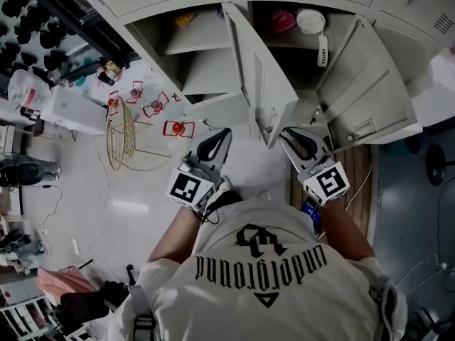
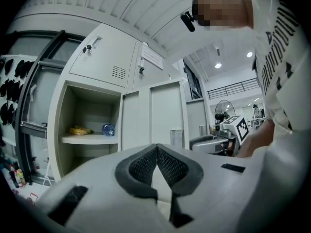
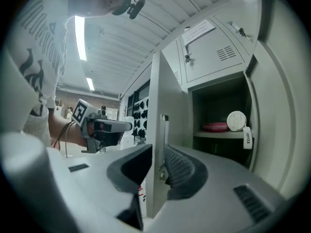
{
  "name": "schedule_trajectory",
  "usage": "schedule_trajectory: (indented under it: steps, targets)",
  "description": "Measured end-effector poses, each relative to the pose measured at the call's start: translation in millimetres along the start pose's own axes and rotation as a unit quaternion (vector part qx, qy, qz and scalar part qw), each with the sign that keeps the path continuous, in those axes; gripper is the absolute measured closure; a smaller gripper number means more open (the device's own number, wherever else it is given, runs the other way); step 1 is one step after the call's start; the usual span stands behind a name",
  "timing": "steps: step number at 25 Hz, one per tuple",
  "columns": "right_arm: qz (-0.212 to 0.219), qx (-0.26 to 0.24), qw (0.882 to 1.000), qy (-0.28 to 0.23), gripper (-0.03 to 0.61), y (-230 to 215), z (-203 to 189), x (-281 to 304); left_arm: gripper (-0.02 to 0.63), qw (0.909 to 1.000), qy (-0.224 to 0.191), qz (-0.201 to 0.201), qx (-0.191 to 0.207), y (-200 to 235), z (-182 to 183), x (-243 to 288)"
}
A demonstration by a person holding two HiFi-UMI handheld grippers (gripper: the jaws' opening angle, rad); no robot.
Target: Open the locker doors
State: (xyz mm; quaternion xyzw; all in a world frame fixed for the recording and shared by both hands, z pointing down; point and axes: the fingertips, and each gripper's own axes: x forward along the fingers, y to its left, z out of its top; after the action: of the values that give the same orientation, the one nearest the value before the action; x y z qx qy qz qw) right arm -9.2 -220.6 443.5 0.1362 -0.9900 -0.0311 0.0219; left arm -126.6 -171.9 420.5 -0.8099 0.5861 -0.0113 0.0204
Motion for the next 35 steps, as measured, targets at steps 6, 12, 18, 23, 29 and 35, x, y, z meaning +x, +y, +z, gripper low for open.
schedule_trajectory:
  steps: [6,12,18,23,29,35]
  targets:
    - [-0.031,0.004,1.000,0.003,0.463,12.4,-4.5,-10.1,0.606,0.9997,0.016,-0.006,-0.018,-3.4,-2.7,-24.8]
    - [-0.046,0.005,0.999,0.003,0.493,48.4,-1.3,-12.9,0.606,0.9996,0.003,-0.028,-0.011,2.9,-8.5,-58.8]
    - [-0.063,0.000,0.998,0.000,0.538,99.3,10.1,-5.4,0.606,0.9987,-0.001,-0.050,-0.011,8.7,-4.1,-108.4]
    - [-0.074,-0.011,0.997,0.001,0.572,153.7,26.1,7.5,0.607,0.9965,0.009,-0.076,-0.033,8.7,2.7,-158.7]
    - [-0.091,-0.010,0.996,-0.001,0.572,222.9,23.1,5.7,0.607,0.9939,-0.004,-0.109,-0.016,4.6,-6.9,-214.1]
    - [-0.101,-0.013,0.995,0.001,0.572,267.4,19.5,-10.7,0.607,0.9918,-0.002,-0.127,-0.012,-6.1,-15.0,-246.0]
